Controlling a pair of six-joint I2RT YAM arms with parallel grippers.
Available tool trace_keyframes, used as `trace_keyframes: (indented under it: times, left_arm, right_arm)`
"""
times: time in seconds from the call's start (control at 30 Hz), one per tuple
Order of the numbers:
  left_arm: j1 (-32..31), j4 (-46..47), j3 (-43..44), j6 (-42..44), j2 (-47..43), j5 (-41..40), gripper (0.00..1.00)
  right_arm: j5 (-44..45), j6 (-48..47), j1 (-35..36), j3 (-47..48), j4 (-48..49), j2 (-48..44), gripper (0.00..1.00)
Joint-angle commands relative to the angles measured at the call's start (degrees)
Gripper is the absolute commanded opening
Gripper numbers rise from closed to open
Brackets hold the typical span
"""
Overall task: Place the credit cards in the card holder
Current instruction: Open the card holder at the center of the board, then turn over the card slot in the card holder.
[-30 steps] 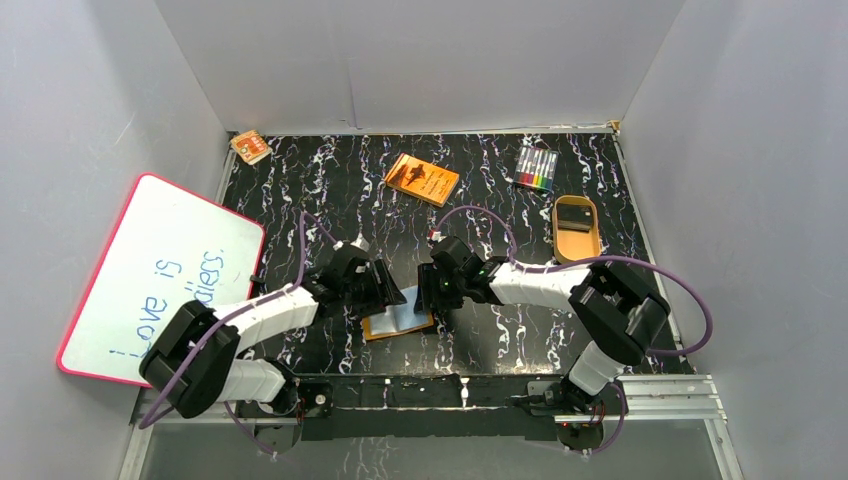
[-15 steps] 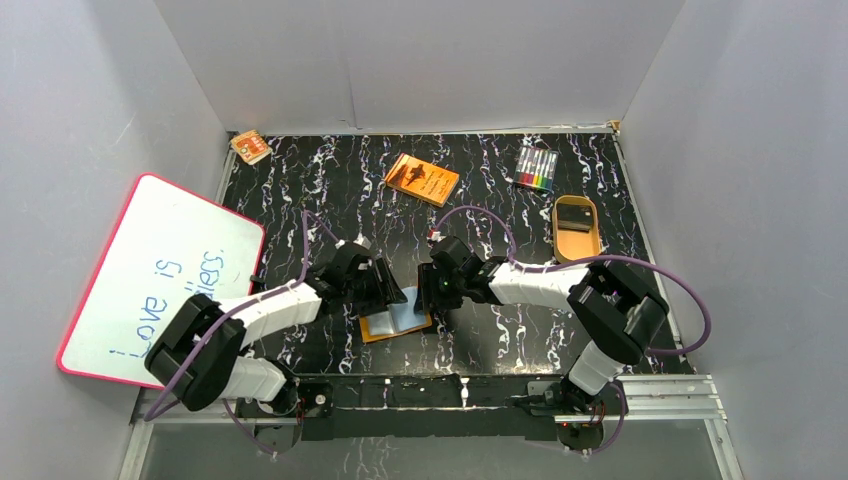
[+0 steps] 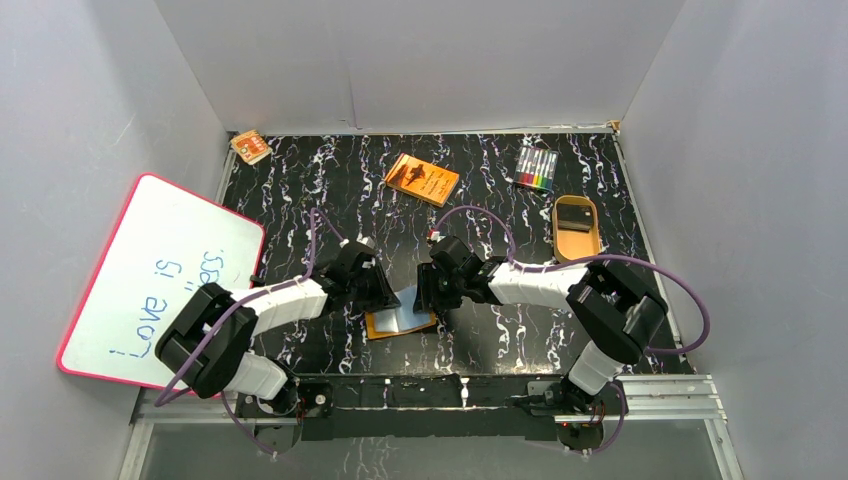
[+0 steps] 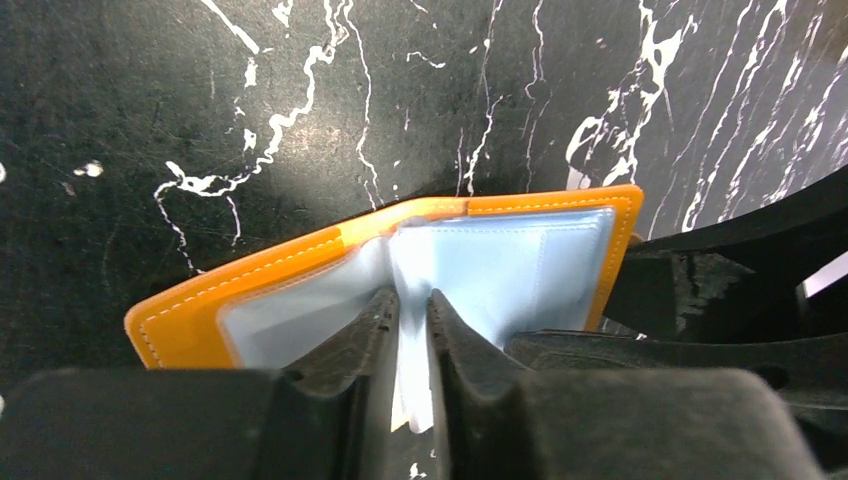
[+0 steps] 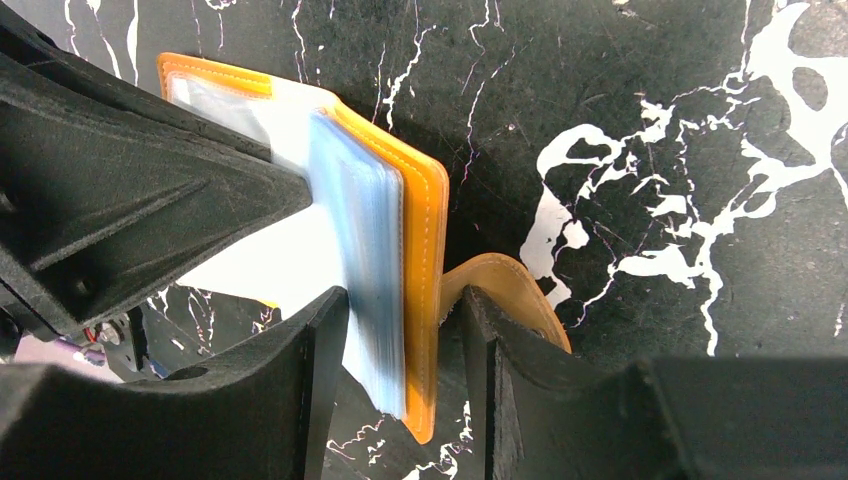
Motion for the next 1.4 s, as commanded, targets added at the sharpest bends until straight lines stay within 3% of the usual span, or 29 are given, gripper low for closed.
trace_keyframes:
  times: [0.0, 0.1, 0.43, 0.6, 0.8, 1.1, 1.37]
  left_arm:
    - [-0.4, -7.0, -1.8, 1.9, 1.9, -2.4, 0.08]
    - [-0.4, -7.2, -1.8, 2.2, 2.2, -2.8, 0.00]
    - [-0.4, -7.1, -1.8, 3.2, 2.5, -3.4, 0.00]
    - [-0.4, -7.2, -1.5, 3.3, 2.4, -3.5, 0.00]
    - [-0.4, -6.8, -1.8, 3.2, 2.3, -3.6, 0.00]
    - [-0.4, -7.1, -2.1, 3.0, 1.4, -3.6, 0.00]
    - [-0.4, -6.9, -2.0, 2.8, 1.3, -3.3, 0.00]
  right_arm:
    - [0.7, -0.3, 0.3, 0.5, -1.2, -0.5, 0.54]
    - [1.4, -0.3, 0.4, 0.1, -2.4, -2.6, 0.55]
    - [4.4, -1.6, 0.3, 1.1, -9.9, -14.4, 0.56]
    - [2.0, -4.1, 0.2, 3.6, -8.5, -19.3, 0.41]
    - [-3.5, -4.5, 0.2, 7.2, -5.2, -11.9, 0.21]
    - [-2.9, -2.8, -3.2, 6.0, -1.4, -2.7, 0.11]
    - [-4.1, -3.4, -4.3, 5.5, 0.2, 0.9, 0.09]
